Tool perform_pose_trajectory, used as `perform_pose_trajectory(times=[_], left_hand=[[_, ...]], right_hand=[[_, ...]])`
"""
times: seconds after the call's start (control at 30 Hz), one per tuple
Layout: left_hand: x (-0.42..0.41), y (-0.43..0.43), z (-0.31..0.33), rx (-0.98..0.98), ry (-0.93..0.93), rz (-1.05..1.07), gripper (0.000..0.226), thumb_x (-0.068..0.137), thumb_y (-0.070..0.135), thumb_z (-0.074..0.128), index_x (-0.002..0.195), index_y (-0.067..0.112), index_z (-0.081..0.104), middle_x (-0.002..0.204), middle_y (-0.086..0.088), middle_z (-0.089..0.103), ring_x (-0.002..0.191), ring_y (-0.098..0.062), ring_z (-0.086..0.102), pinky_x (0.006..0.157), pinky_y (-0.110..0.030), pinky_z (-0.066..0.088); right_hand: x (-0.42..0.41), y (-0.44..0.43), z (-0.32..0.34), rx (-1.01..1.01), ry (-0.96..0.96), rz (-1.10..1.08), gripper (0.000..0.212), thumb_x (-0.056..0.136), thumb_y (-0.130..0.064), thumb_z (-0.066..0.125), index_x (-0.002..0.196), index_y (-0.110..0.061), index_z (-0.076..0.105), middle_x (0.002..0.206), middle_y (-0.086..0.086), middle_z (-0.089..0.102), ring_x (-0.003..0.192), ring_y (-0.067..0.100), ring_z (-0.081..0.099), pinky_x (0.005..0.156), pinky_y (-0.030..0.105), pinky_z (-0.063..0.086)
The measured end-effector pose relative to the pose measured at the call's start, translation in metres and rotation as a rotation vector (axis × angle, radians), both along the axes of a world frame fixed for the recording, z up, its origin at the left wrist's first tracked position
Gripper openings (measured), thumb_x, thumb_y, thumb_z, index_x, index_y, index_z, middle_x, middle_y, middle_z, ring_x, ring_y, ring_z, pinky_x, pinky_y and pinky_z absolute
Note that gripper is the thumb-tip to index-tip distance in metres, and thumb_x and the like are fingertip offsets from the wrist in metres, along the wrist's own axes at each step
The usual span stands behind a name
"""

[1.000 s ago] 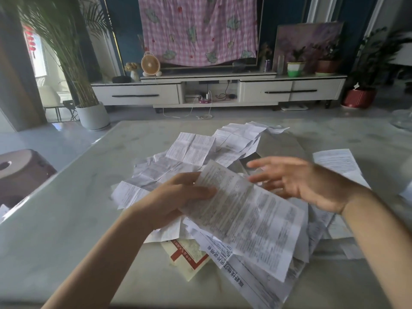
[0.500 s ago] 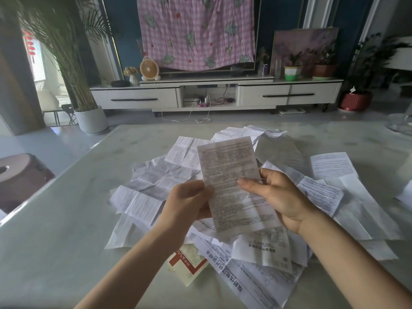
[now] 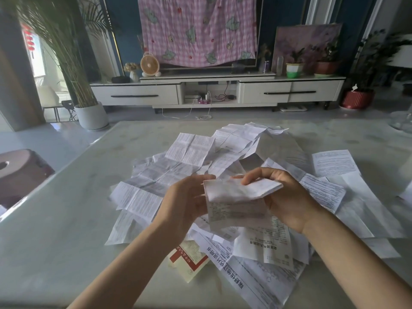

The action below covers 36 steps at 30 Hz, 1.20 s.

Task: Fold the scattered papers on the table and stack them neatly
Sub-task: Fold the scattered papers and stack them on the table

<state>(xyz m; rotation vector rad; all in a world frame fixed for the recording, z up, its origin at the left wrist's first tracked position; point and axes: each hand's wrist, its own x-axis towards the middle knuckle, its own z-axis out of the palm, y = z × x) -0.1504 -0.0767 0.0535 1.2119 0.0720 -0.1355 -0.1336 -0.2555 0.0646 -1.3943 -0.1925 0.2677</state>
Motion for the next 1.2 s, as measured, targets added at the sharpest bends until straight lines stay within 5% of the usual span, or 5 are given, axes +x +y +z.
perform_pose_trajectory(times=[0.13,0.47,0.57,0.97,1.2], left_hand=[[0.000,0.004,-0.001,-0.019,0.087,-0.216,0.054,0.081,0.051,0.052,0.100,0.003,0.068,0.094,-0.018,0.071,0.077,-0.027,0.069,0.065,-0.035,0.057],[-0.001,0.003,-0.010,0.344,-0.197,0.114,0.006,0.083,0.010,0.066,0.089,0.008,0.066,0.073,-0.002,0.071,0.071,-0.020,0.068,0.069,-0.041,0.056],[-0.004,0.000,-0.009,0.437,-0.298,0.158,0.003,0.085,0.009,0.064,0.084,0.012,0.065,0.067,0.005,0.071,0.066,-0.011,0.067,0.061,-0.029,0.055],[0.001,-0.016,-0.004,0.316,-0.228,-0.007,0.009,0.085,0.004,0.061,0.090,0.010,0.066,0.077,-0.004,0.074,0.074,-0.021,0.071,0.059,-0.025,0.057],[0.020,-0.063,0.009,0.384,-0.176,-0.191,0.014,0.090,0.004,0.053,0.093,0.005,0.067,0.082,-0.009,0.073,0.076,-0.025,0.071,0.061,-0.029,0.059]], right_hand=[[0.001,0.002,-0.005,-0.051,-0.202,-0.067,0.050,0.076,0.024,0.049,0.047,-0.012,0.068,0.088,0.004,0.073,0.088,0.017,0.068,0.077,0.028,0.057],[-0.001,0.000,-0.009,-0.071,-0.066,-0.010,0.033,0.098,-0.012,0.032,0.121,-0.017,0.055,0.077,0.005,0.064,0.064,0.014,0.056,0.055,0.028,0.043],[-0.001,-0.005,-0.010,-0.201,-0.041,0.113,0.039,0.091,-0.037,0.047,0.119,-0.012,0.054,0.093,0.008,0.068,0.080,0.016,0.064,0.065,0.027,0.049],[0.003,-0.021,-0.012,-0.148,-0.112,-0.098,0.025,0.081,0.000,0.064,0.106,-0.005,0.061,0.096,0.011,0.072,0.088,0.024,0.070,0.077,0.034,0.058],[-0.005,-0.081,-0.006,-0.154,-0.031,-0.264,0.007,0.085,0.004,0.059,0.091,0.001,0.058,0.081,0.016,0.063,0.057,0.014,0.065,0.048,0.024,0.055]])
